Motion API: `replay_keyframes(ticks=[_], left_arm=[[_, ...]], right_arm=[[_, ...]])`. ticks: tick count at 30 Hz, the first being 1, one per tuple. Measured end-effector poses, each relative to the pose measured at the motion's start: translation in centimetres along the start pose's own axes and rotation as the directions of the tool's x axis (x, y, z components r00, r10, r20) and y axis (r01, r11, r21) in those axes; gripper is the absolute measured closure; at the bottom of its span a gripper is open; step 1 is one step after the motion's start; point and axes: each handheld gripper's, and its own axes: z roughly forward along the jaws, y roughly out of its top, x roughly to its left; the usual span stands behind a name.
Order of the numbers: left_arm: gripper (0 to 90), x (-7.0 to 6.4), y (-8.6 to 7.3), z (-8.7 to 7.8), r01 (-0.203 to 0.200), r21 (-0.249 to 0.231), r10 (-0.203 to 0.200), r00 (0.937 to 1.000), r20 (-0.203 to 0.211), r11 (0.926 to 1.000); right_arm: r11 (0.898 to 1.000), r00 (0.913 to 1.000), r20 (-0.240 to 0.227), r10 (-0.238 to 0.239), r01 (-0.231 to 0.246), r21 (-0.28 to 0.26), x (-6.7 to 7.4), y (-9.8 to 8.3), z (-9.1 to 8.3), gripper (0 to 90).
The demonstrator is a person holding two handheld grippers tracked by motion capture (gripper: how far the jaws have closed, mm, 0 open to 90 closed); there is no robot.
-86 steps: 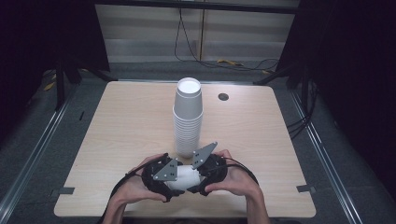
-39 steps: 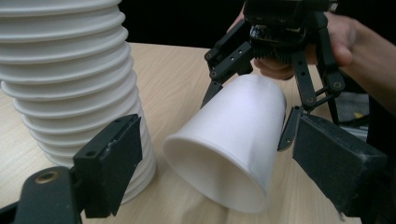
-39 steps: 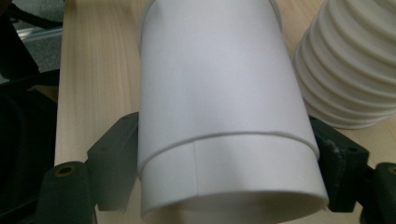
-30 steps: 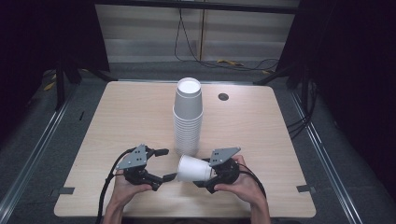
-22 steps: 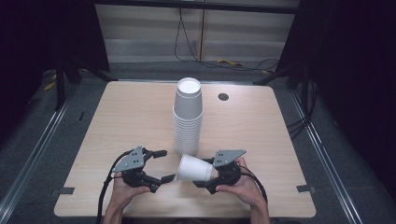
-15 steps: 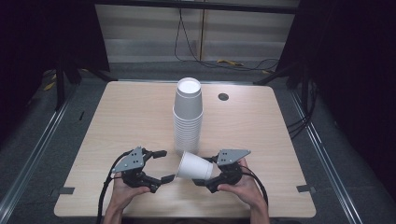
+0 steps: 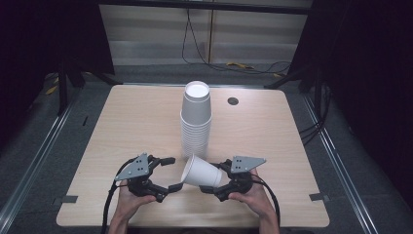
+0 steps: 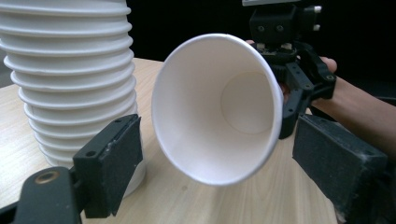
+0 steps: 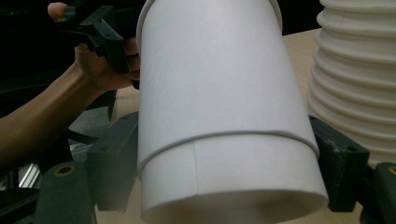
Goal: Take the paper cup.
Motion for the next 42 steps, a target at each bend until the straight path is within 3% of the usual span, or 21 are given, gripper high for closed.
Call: replay_keyframes(ticks=[3, 12, 14, 16, 20, 25, 27, 39, 42], left_arm=[[15.4, 0.1, 0.3, 0.2, 0.002, -0.006, -0.002, 1.0000, -0.007, 1.0000], [15.1, 0.5, 0.1, 0.8, 0.047, -0.031, -0.046, 0.9983, 0.036, 0.9984], [10.7, 0.6, 0.0, 1.0, 0.059, -0.022, -0.059, 0.9980, 0.024, 0.9980], [0.6, 0.6, -0.1, 1.2, 0.073, 0.000, -0.073, 0.9973, 0.002, 0.9973], [0.0, 0.7, -0.3, 1.6, 0.084, 0.004, -0.084, 0.9963, 0.017, 0.9965], [0.0, 0.8, -0.4, 2.1, 0.090, 0.017, -0.091, 0.9943, 0.055, 0.9957], [0.0, 1.0, -0.5, 2.2, 0.102, 0.001, -0.101, 0.9911, 0.087, 0.9948], [0.0, 0.9, 0.2, 2.6, 0.090, -0.007, -0.089, 0.9888, 0.120, 0.9959], [0.0, 0.8, 0.3, 2.6, 0.085, -0.004, -0.084, 0.9904, 0.109, 0.9964]], right_arm=[[1.000, 0.9999, -0.012, 0.004, -0.004, -0.027, 0.1, -0.1, 0.2, 21.4], [0.996, 0.9994, -0.035, 0.003, -0.006, -0.091, 0.3, -0.1, 0.5, 21.4], [0.995, 0.9991, -0.043, 0.005, -0.010, -0.098, 0.3, -0.1, 0.6, 21.4], [0.995, 0.9987, -0.050, 0.005, -0.010, -0.103, 0.3, -0.1, 0.6, 21.4], [0.994, 0.9986, -0.053, 0.002, -0.008, -0.112, 0.3, 0.0, 0.7, 21.5], [0.994, 0.9982, -0.060, -0.008, 0.001, -0.110, 0.4, 0.2, 0.9, 21.5], [0.994, 0.9978, -0.065, -0.013, 0.006, -0.110, 0.5, 0.2, 0.9, 21.6], [0.996, 0.9959, -0.083, -0.035, 0.028, -0.088, 0.7, 0.4, 1.1, 21.6], [0.996, 0.9955, -0.087, -0.038, 0.030, -0.087, 0.7, 0.4, 1.1, 21.6]])
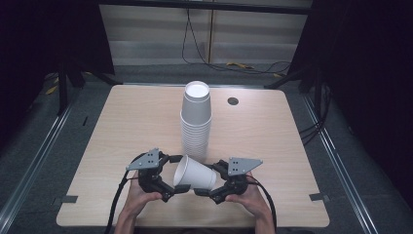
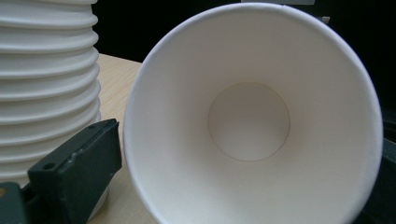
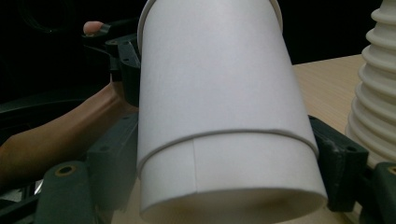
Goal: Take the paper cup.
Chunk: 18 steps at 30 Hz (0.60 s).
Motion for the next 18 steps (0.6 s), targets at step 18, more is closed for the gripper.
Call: replay_keyframes(ticks=[18], left_arm=[[7.0, -0.17, 0.37, 0.11, -0.020, -0.009, 0.020, 0.9990, 0.040, 0.9998]], right_arm=[[1.000, 0.9998, -0.016, -0.007, 0.007, 0.025, -0.05, -0.04, 0.21, 21.2]])
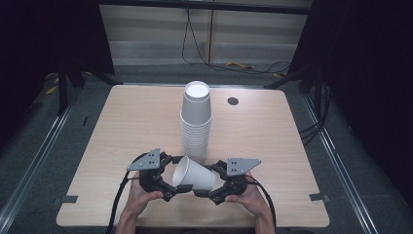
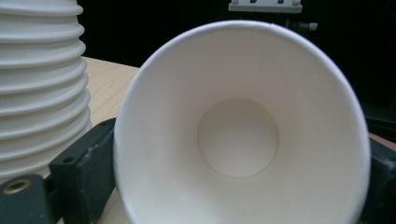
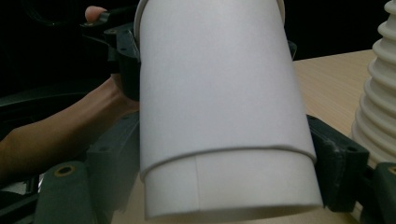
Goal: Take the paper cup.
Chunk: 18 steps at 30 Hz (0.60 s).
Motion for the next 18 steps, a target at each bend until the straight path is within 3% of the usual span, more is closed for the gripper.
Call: replay_keyframes(ticks=[7, 10, 18], left_arm=[[8.8, -0.06, 0.03, -0.09, -0.010, 0.006, 0.010, 0.9998, -0.014, 0.9999], [9.0, -0.06, 0.05, -0.16, -0.011, 0.010, 0.011, 0.9995, -0.029, 0.9999], [9.0, -0.04, 0.14, -0.54, -0.012, 0.021, 0.013, 0.9985, -0.053, 0.9997]], right_arm=[[1.000, 0.9999, 0.014, -0.003, 0.003, 0.017, -0.07, 0.00, 0.37, 19.6], [0.999, 0.9994, 0.036, 0.001, -0.002, 0.038, 0.03, -0.01, 0.39, 14.1], [0.998, 0.9966, 0.082, 0.014, -0.019, 0.058, -0.04, -0.04, 0.10, 13.4]])
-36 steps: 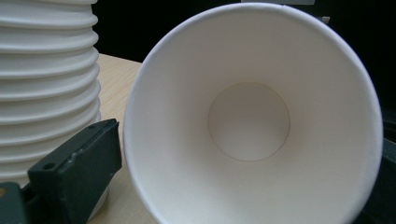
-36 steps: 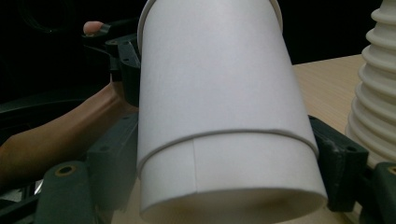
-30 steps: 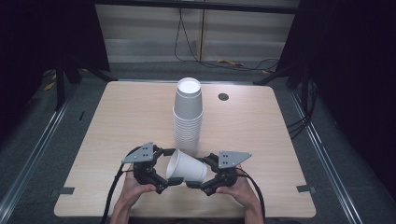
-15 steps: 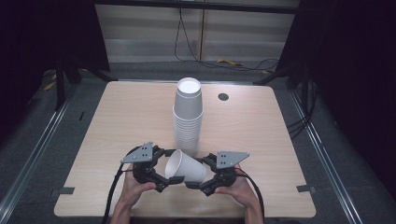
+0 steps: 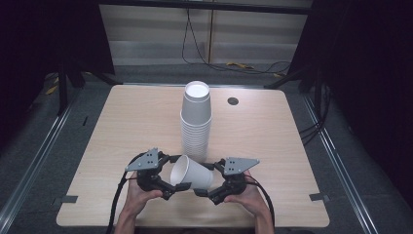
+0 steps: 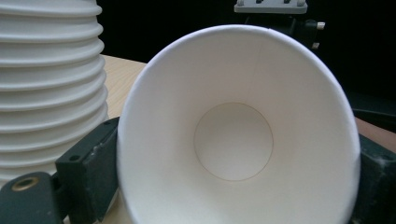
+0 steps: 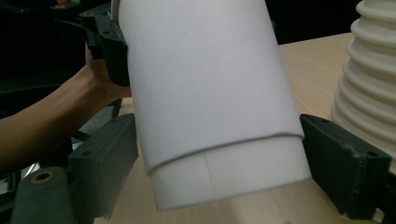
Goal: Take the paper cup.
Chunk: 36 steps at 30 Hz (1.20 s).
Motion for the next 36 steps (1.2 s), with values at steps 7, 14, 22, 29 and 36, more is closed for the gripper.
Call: replay_keyframes(ticks=[7, 14, 22, 29, 36], left_arm=[[9.0, 0.2, 0.0, -0.9, 0.002, 0.000, -0.002, 0.9995, -0.032, 1.0000], [9.0, 0.5, 0.0, -1.9, 0.010, -0.010, -0.011, 0.9981, -0.061, 0.9999], [9.0, 0.7, -0.2, -2.4, 0.022, 0.019, -0.020, 0.9938, -0.110, 0.9996], [9.0, 0.8, -0.3, -2.8, 0.031, 0.037, -0.026, 0.9913, -0.129, 0.9988], [8.9, 1.2, -0.3, -3.9, 0.046, 0.026, -0.041, 0.9842, -0.172, 0.9986]], right_arm=[[1.000, 0.9995, 0.032, 0.006, -0.006, 0.013, -0.1, -0.1, -0.3, 13.3], [1.000, 0.9978, 0.067, 0.001, -0.002, 0.017, -0.2, -0.1, -0.6, 13.4], [0.999, 0.9819, 0.189, 0.001, 0.007, -0.042, -0.6, -0.3, -1.1, 13.1], [0.995, 0.9406, 0.337, 0.043, -0.008, -0.104, -0.7, -1.6, -2.2, 13.1], [0.988, 0.8930, 0.445, 0.066, 0.003, -0.153, -0.5, -1.8, -3.2, 13.2]])
